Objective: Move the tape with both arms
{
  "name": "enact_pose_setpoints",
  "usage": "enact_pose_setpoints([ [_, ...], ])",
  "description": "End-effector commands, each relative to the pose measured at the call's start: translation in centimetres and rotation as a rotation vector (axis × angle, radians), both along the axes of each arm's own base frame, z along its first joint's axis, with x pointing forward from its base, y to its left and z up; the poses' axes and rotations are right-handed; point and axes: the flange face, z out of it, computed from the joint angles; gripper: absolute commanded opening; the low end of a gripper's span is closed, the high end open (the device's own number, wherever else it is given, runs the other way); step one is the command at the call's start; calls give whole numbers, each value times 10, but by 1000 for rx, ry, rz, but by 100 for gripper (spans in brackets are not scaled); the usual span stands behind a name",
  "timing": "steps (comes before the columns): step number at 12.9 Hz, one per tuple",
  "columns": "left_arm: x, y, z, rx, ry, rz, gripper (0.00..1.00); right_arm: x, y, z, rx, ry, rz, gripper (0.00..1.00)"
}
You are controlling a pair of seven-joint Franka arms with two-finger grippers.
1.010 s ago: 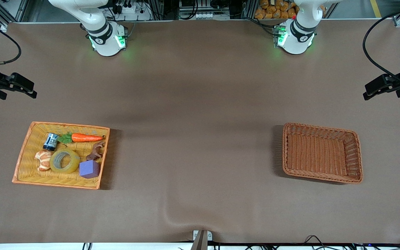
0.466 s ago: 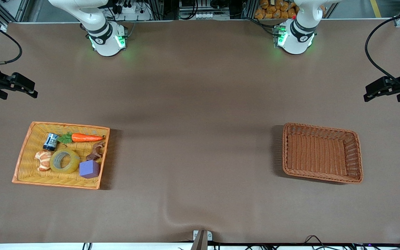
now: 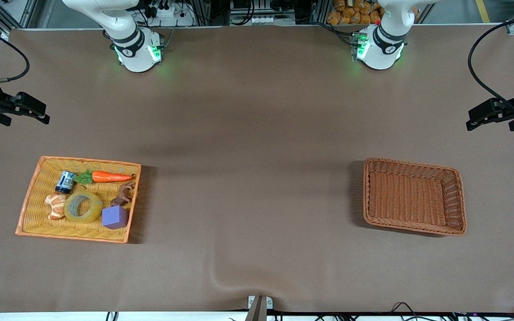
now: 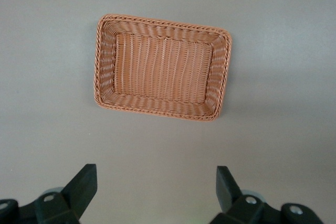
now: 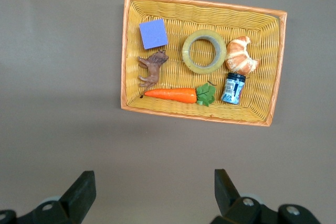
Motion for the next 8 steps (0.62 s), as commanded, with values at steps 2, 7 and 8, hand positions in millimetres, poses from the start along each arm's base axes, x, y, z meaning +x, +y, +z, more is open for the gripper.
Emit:
enact_pose_setpoints([
  [2,7,-5,-4,4,6,14,100,-1,5,1,12,22,1,100],
  [7,13,-7,-15,-1,21,9,100,-8,10,-5,12,84,20,100],
  [8,13,-7,-15,-1,21,9,100,-11,12,-7,14,113,22,100],
])
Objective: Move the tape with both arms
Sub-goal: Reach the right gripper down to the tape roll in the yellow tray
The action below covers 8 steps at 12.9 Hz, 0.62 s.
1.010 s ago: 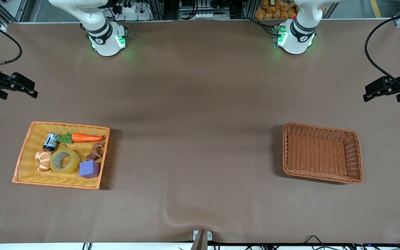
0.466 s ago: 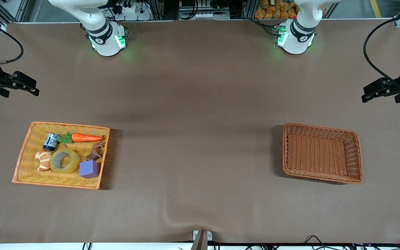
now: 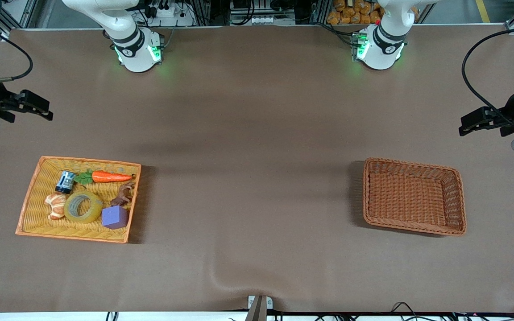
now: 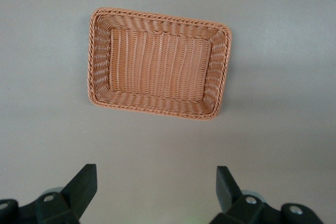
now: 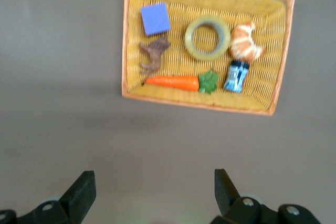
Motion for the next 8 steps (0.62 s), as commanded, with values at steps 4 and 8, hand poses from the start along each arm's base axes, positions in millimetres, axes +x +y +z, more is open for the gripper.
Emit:
enact_pose_setpoints([
  [4,4,-2,4,7,-11,9,100,2,8,-43,8,187,13,100],
  [8,5,-7,0,10,-4,0,100,16,4,-98,-30,325,10,100],
])
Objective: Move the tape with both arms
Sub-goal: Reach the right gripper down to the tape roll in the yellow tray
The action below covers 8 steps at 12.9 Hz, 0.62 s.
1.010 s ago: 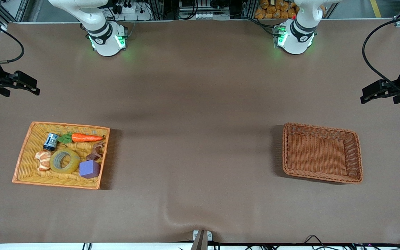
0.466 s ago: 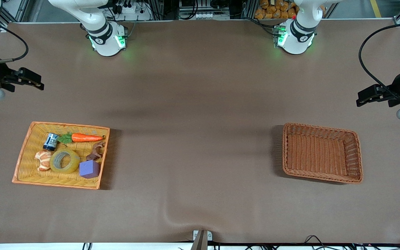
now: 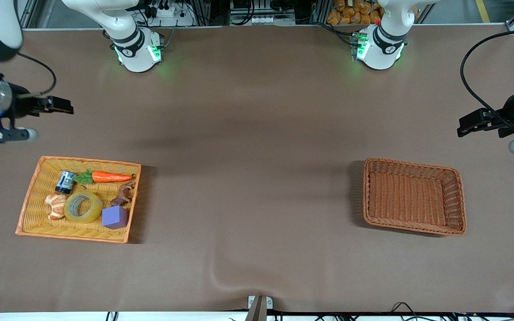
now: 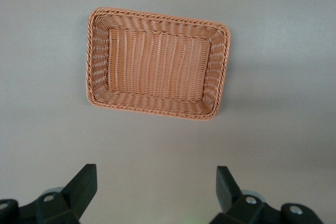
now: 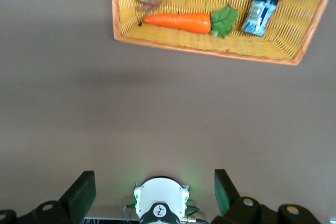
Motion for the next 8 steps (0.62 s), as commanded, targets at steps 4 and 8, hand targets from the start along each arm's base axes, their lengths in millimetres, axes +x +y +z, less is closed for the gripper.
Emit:
enact_pose_setpoints([
  [4,9,-7,-7,5,4,1,100,26,-22,-26,-61,20,-13,100],
  [8,16,-10,-11,1,-19,-5,100,55,-15,-100,-55,126,-5,100],
])
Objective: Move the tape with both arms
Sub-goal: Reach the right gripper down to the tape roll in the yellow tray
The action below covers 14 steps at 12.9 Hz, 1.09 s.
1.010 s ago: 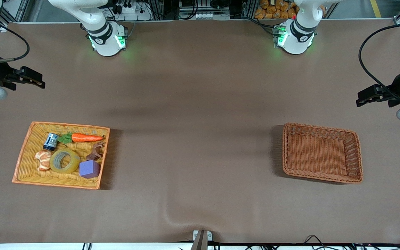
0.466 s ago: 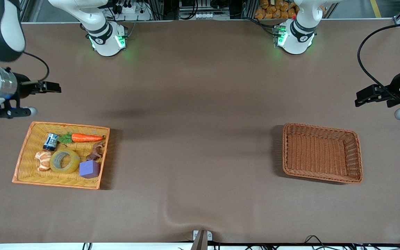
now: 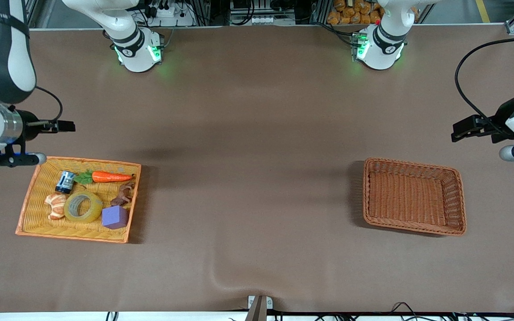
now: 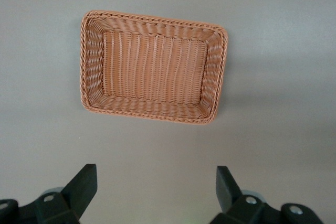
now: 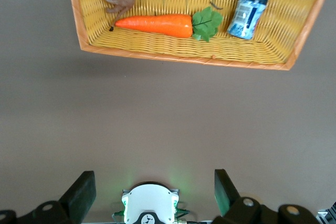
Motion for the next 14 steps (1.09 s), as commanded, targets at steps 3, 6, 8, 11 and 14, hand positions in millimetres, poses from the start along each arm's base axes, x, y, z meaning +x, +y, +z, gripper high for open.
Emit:
enact_pose_setpoints([
  [3,8,-4,3,5,-32,6,100,45,5,-56,-7,-69,21,100],
  [6,8,-4,2,3,-30,6,100,75,0,-101,-32,-178,52,100],
  [8,8,-5,3,2,-32,6,100,80,-27,-124,-11,-190,66,100],
  [11,7,-3,4,8,-34,6,100,83,-76,-174,215,-240,215,100],
  [14,7,-5,3,6,-30,1,100,94,-67,-195,245,-315,181,100],
])
